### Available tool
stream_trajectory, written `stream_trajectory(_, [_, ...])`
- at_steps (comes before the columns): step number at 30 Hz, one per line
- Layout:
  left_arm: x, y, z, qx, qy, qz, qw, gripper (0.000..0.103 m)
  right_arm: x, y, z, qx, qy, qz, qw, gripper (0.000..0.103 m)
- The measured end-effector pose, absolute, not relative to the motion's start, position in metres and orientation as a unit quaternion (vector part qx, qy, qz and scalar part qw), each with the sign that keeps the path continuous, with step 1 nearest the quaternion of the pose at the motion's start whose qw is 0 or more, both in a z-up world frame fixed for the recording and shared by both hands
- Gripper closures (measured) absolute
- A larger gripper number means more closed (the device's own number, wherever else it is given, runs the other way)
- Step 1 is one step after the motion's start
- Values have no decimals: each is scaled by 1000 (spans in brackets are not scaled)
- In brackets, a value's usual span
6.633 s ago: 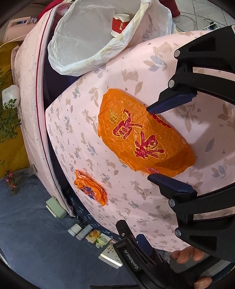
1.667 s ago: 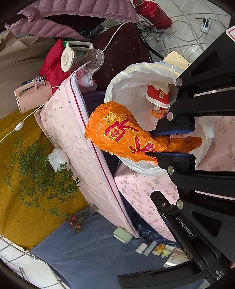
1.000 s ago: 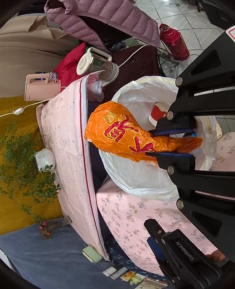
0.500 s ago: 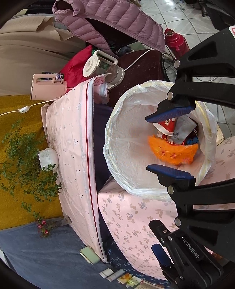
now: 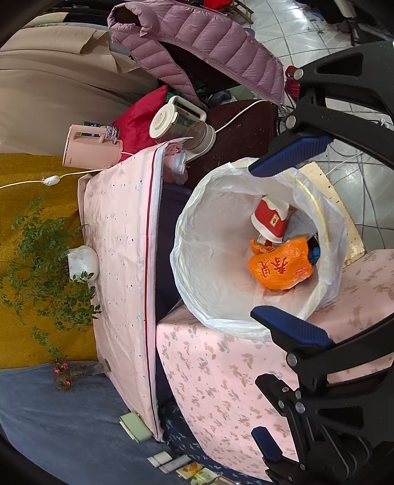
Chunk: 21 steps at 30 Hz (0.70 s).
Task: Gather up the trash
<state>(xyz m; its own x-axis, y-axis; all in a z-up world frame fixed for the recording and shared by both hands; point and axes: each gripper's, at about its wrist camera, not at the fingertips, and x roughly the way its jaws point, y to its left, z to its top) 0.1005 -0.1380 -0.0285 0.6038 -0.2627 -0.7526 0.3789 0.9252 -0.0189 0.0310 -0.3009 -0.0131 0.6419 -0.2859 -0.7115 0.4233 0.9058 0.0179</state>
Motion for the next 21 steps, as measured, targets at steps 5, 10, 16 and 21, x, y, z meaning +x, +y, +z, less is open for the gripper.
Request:
stream_trajectory(5, [90, -135, -29, 77, 405, -181, 893, 12, 20, -299, -15, 83, 387, -199, 897, 18])
stream_trajectory(10, [86, -130, -31, 78, 407, -179, 892, 12, 11, -296, -15, 79, 387, -198, 897, 7])
stream_trajectory(16, [82, -122, -34, 73, 411, -170, 893, 12, 7, -291, -17, 64, 394, -202, 894, 7])
stream_trajectory(21, [77, -121, -36, 82, 409, -164, 894, 12, 1, -289, -20, 56, 399, -200, 893, 7])
